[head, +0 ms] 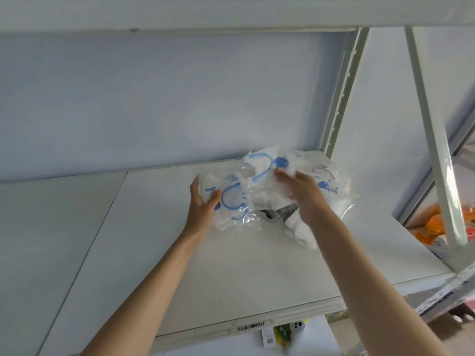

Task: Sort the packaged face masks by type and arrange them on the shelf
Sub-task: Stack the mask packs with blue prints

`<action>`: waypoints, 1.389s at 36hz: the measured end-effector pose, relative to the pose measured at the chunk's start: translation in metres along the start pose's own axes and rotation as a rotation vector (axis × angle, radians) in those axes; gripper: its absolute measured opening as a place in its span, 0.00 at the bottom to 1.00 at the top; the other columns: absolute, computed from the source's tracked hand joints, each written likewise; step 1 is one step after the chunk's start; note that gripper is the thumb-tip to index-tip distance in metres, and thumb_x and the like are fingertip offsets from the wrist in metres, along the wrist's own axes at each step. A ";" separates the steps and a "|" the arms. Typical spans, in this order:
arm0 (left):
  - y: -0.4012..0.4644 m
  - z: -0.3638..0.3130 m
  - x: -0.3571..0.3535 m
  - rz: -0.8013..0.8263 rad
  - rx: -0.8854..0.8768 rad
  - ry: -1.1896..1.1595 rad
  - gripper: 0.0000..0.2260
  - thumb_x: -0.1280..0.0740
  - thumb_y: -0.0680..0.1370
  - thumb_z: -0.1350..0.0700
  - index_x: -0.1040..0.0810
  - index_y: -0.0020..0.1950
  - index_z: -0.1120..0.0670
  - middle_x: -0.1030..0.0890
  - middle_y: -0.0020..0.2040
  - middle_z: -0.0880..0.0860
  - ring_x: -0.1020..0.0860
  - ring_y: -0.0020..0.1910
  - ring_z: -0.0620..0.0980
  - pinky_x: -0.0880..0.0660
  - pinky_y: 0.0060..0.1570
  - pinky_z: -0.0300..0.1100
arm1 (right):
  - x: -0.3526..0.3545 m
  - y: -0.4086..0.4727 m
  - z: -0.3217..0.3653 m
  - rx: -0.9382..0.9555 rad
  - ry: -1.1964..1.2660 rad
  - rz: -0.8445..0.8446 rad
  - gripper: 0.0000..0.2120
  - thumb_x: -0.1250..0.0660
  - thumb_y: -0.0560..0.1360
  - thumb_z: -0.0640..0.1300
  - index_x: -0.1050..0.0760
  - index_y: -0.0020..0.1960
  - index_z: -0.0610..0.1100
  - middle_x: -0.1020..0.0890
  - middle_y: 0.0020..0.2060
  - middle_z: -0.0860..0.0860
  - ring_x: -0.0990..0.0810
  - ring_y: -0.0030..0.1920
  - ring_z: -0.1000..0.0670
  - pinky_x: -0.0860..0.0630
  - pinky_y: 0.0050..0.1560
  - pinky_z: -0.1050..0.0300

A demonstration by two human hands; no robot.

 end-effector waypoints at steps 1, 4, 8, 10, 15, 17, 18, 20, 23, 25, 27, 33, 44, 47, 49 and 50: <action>0.000 0.000 -0.001 -0.006 0.001 -0.010 0.26 0.35 0.80 0.61 0.40 0.75 0.48 0.25 0.59 0.52 0.23 0.47 0.45 0.25 0.41 0.27 | -0.011 0.000 -0.007 -0.025 -0.013 0.029 0.09 0.33 0.77 0.44 0.27 0.39 0.47 0.24 0.32 0.52 0.27 0.32 0.52 0.32 0.21 0.72; -0.002 -0.002 -0.002 0.005 0.000 -0.036 0.26 0.36 0.80 0.61 0.41 0.75 0.48 0.24 0.57 0.50 0.23 0.47 0.45 0.25 0.41 0.27 | -0.036 0.001 -0.027 -0.075 -0.056 0.043 0.09 0.32 0.76 0.46 0.21 0.49 0.39 0.23 0.31 0.50 0.26 0.29 0.54 0.34 0.20 0.71; -0.001 -0.002 0.001 0.008 -0.018 -0.013 0.24 0.37 0.81 0.60 0.41 0.75 0.50 0.25 0.56 0.51 0.23 0.46 0.42 0.25 0.41 0.27 | -0.045 0.012 -0.042 -0.034 -0.114 0.014 0.05 0.31 0.75 0.46 0.22 0.43 0.46 0.22 0.31 0.52 0.24 0.28 0.56 0.30 0.26 0.65; 0.001 -0.002 0.006 -0.009 -0.024 0.002 0.23 0.38 0.81 0.60 0.40 0.75 0.51 0.25 0.55 0.52 0.24 0.44 0.42 0.26 0.41 0.28 | -0.046 0.015 -0.043 -0.003 -0.178 0.019 0.06 0.30 0.74 0.47 0.23 0.40 0.48 0.22 0.31 0.52 0.24 0.32 0.52 0.29 0.31 0.60; 0.004 -0.004 0.014 -0.025 -0.032 0.029 0.21 0.39 0.82 0.57 0.39 0.74 0.52 0.24 0.57 0.52 0.23 0.46 0.43 0.26 0.48 0.32 | -0.037 0.030 -0.035 0.109 -0.411 0.050 0.17 0.25 0.69 0.51 0.23 0.52 0.43 0.19 0.44 0.47 0.20 0.43 0.47 0.24 0.40 0.54; 0.005 -0.007 0.019 -0.026 -0.034 0.036 0.20 0.39 0.82 0.57 0.38 0.74 0.52 0.25 0.56 0.51 0.23 0.45 0.42 0.26 0.46 0.31 | -0.032 0.034 -0.025 0.191 -0.519 0.127 0.18 0.25 0.69 0.51 0.25 0.54 0.45 0.20 0.41 0.49 0.23 0.39 0.50 0.27 0.40 0.57; 0.005 -0.010 0.021 -0.023 -0.039 0.037 0.20 0.39 0.82 0.57 0.38 0.73 0.52 0.25 0.56 0.51 0.24 0.45 0.42 0.26 0.44 0.29 | -0.030 0.036 -0.019 0.229 -0.591 0.185 0.17 0.25 0.69 0.50 0.25 0.53 0.46 0.22 0.39 0.51 0.25 0.37 0.52 0.30 0.38 0.59; 0.005 -0.013 0.026 -0.002 -0.043 0.038 0.19 0.38 0.82 0.57 0.37 0.72 0.50 0.25 0.56 0.50 0.24 0.46 0.42 0.26 0.42 0.26 | -0.026 0.039 -0.008 0.267 -0.745 0.312 0.17 0.25 0.69 0.50 0.25 0.53 0.46 0.21 0.40 0.50 0.25 0.39 0.51 0.31 0.40 0.59; 0.004 -0.017 0.027 0.077 -0.012 0.043 0.21 0.37 0.81 0.57 0.39 0.73 0.48 0.25 0.58 0.50 0.22 0.48 0.43 0.25 0.42 0.28 | -0.030 0.040 0.006 0.309 -0.990 0.451 0.17 0.26 0.69 0.51 0.25 0.51 0.43 0.20 0.45 0.43 0.24 0.44 0.45 0.32 0.43 0.54; 0.002 -0.017 0.025 0.145 -0.007 0.050 0.24 0.36 0.80 0.60 0.40 0.74 0.50 0.24 0.57 0.51 0.22 0.47 0.42 0.25 0.42 0.29 | -0.036 0.038 0.012 0.322 -1.103 0.498 0.15 0.26 0.69 0.52 0.27 0.48 0.45 0.21 0.43 0.46 0.25 0.44 0.45 0.32 0.42 0.54; -0.001 -0.015 0.022 0.193 -0.008 0.095 0.28 0.34 0.79 0.61 0.41 0.76 0.50 0.23 0.55 0.51 0.22 0.47 0.42 0.24 0.43 0.30 | -0.041 0.037 0.015 0.331 -1.158 0.513 0.19 0.26 0.69 0.53 0.25 0.52 0.43 0.20 0.46 0.47 0.23 0.47 0.44 0.28 0.47 0.52; -0.005 -0.017 0.022 0.114 -0.038 0.098 0.31 0.33 0.78 0.63 0.43 0.76 0.51 0.25 0.56 0.54 0.23 0.45 0.42 0.25 0.39 0.28 | -0.032 0.039 -0.004 0.415 -0.951 0.096 0.36 0.25 0.65 0.59 0.33 0.67 0.49 0.26 0.56 0.50 0.29 0.60 0.47 0.32 0.62 0.48; 0.003 -0.008 0.028 0.106 -0.009 0.097 0.32 0.33 0.79 0.57 0.47 0.78 0.49 0.29 0.70 0.55 0.24 0.61 0.50 0.26 0.57 0.40 | -0.023 0.021 -0.037 0.048 -0.102 0.013 0.06 0.30 0.73 0.34 0.23 0.49 0.40 0.19 0.36 0.46 0.23 0.29 0.53 0.24 0.32 0.65; 0.007 -0.008 0.039 0.099 0.031 0.097 0.29 0.36 0.81 0.58 0.46 0.78 0.52 0.27 0.67 0.57 0.23 0.52 0.46 0.27 0.53 0.36 | -0.016 0.030 -0.016 0.216 -0.334 0.132 0.07 0.29 0.72 0.33 0.22 0.49 0.41 0.19 0.33 0.47 0.23 0.28 0.54 0.26 0.34 0.62; 0.010 -0.007 0.047 0.102 0.068 0.080 0.28 0.37 0.81 0.57 0.45 0.78 0.52 0.26 0.65 0.57 0.23 0.48 0.44 0.26 0.51 0.37 | -0.017 0.034 -0.003 0.293 -0.518 0.299 0.08 0.29 0.71 0.32 0.22 0.46 0.42 0.19 0.31 0.48 0.24 0.26 0.56 0.28 0.33 0.62; 0.010 -0.007 0.049 0.115 0.092 0.077 0.27 0.37 0.81 0.56 0.45 0.78 0.51 0.25 0.64 0.56 0.22 0.47 0.44 0.25 0.49 0.38 | -0.021 0.035 0.003 0.298 -0.595 0.392 0.08 0.28 0.70 0.32 0.22 0.45 0.43 0.19 0.31 0.48 0.24 0.26 0.57 0.28 0.34 0.62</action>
Point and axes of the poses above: each hand's wrist, its own y-axis towards the middle knuckle, its own x-axis out of the back of the hand, z = x × y, the point moved 2 cm from there along y, towards the middle knuckle
